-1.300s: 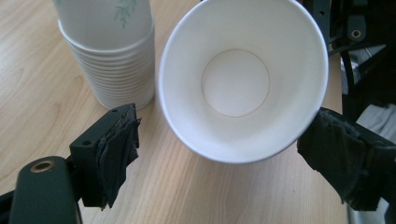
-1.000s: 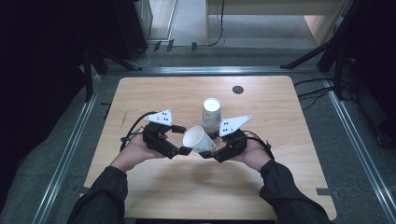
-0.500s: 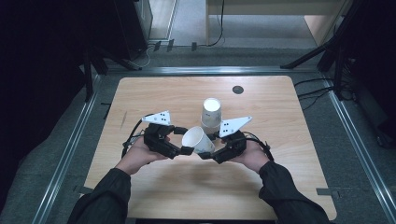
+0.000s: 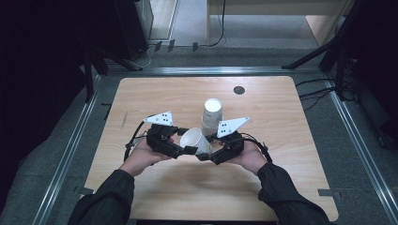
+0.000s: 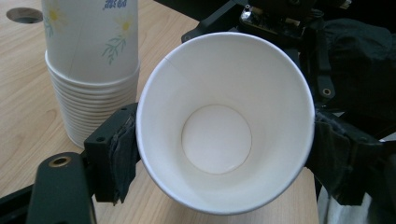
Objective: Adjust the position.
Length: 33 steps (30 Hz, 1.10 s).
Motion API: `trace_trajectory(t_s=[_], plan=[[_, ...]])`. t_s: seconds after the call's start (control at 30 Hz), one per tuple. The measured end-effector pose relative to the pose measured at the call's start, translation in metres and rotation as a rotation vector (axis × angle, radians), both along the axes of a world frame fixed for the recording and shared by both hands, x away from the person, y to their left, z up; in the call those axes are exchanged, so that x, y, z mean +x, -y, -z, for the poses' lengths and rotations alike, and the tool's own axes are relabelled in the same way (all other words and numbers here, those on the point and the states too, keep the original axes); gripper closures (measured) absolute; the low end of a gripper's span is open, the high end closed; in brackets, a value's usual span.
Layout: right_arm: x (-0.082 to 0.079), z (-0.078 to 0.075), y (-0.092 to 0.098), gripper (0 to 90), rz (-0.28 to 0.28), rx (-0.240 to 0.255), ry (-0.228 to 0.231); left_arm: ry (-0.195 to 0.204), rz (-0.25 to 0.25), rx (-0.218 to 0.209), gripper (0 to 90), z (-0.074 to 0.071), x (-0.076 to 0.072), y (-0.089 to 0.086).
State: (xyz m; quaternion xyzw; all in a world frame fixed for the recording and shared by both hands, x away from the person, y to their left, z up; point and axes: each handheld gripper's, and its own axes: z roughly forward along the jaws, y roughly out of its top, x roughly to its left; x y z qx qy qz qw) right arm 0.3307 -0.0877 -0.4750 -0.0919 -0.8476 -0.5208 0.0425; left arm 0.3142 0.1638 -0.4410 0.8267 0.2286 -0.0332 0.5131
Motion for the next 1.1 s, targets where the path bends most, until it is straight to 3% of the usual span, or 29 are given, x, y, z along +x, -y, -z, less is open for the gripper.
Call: trace_trajectory(t_s=[0.8,1.1], plan=[[0.0016,0.0006,-0.0013,31.7,0.000,-0.021,-0.021,0.012,0.000,0.000,22.5,0.0005,-0.0003,0.0007],[0.0034,0.0024,0.0003,25.7,0.019,-0.068,-0.036,0.019,-0.025,-0.004,22.6,-0.0025,-0.0004,-0.0059]])
